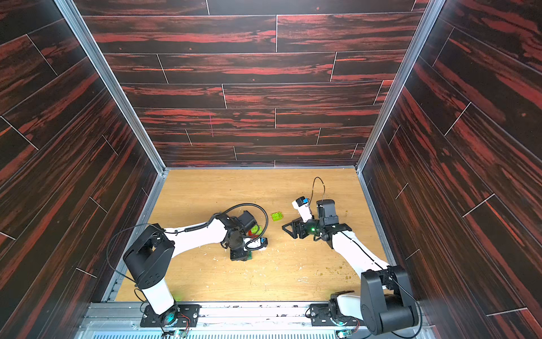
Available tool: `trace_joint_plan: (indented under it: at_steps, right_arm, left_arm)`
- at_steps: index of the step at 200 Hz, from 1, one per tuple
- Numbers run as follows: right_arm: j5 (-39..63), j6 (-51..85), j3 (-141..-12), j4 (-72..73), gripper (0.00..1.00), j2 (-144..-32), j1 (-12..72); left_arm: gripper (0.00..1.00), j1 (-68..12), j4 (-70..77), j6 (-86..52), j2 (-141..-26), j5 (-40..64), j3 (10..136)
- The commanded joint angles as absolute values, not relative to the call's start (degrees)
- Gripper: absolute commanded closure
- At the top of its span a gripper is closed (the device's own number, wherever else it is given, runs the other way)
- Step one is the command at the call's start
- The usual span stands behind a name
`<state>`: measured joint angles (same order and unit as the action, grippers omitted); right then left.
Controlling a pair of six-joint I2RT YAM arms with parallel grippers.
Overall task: Assemble the letter s with lego
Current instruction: Adjust the lego brick at the center of the board.
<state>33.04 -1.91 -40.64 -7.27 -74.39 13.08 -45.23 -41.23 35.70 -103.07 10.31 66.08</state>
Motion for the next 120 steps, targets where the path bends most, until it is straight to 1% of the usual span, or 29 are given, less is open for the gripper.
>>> trace_joint_plan:
  at_steps: [1,36,67,93,109,120]
  right_arm:
    - [32.75,-1.40,-40.61,-8.09,0.27,-73.09,12.74]
    - [32.50,-1.66,-40.59,-8.04,0.27,-73.02,12.50]
    - [32.76,-2.06,-40.95,-7.82,0.27,-73.04,12.49]
    - [32.80,-2.98,-41.89,-7.76,0.27,-72.91,12.54]
    - [32.79,-4.28,-42.76,-7.30,0.26,-73.35,12.49]
    - [32.40,-6.17,-43.59,-7.20,0.26,-74.22,12.55]
  left_arm:
    - [0.70,-45.69,-41.77,34.76,-105.42,10.00,68.17]
    - [0.67,-46.05,-41.90,36.34,-106.94,8.24,69.08]
    - [0.53,-46.05,-42.13,37.65,-107.49,7.66,69.39]
    - [0.38,-46.06,-42.51,38.02,-106.85,7.45,70.12]
    - [0.32,-46.05,-42.26,38.29,-104.90,7.33,69.84]
    - [0.29,-46.05,-43.12,38.60,-103.39,7.02,69.64]
